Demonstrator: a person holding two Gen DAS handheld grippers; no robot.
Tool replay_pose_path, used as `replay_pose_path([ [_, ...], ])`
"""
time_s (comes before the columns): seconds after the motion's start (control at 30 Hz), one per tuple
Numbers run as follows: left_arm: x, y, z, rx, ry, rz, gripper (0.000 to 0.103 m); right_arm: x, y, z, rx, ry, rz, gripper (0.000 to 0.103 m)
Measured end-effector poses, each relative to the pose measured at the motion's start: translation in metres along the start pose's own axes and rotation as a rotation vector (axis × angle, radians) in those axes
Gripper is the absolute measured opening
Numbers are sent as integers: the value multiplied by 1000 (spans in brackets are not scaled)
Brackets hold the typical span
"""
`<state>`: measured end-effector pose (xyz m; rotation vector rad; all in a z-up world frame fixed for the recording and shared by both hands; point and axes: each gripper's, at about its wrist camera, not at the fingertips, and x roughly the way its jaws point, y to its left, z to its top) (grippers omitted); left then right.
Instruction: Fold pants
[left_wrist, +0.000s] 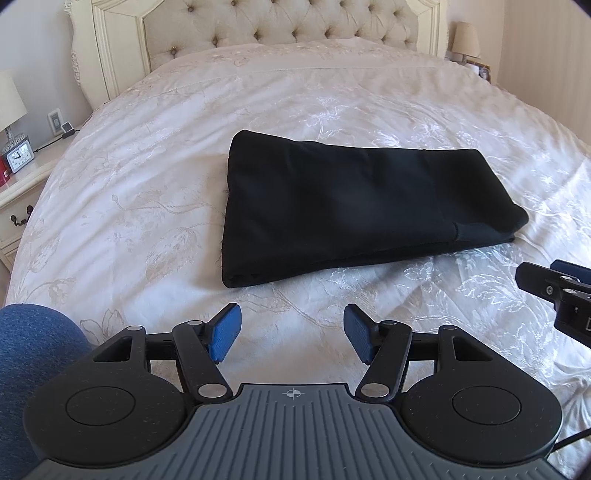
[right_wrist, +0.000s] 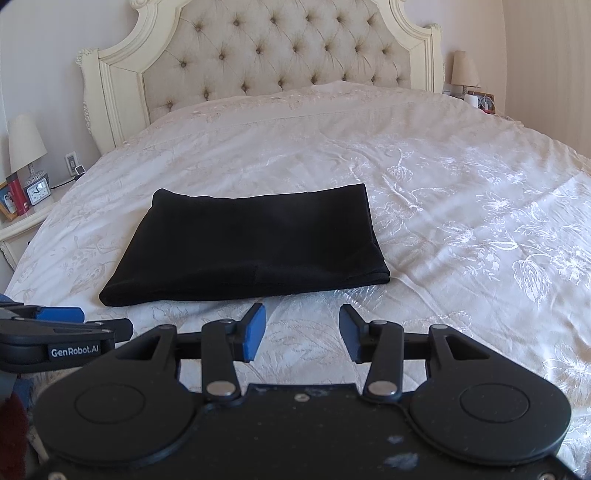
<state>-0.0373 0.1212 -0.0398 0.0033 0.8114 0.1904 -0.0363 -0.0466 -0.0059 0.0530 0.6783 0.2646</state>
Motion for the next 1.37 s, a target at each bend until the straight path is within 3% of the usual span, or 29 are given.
replay_pose_path([
  [0.87, 3, 1, -1, -11, 22, -4, 60, 6, 5, -1, -18, 32, -8, 47],
  [1.37, 9, -8, -3, 31, 40, 26, 60, 7, 1, -1, -1, 28, 0, 48],
])
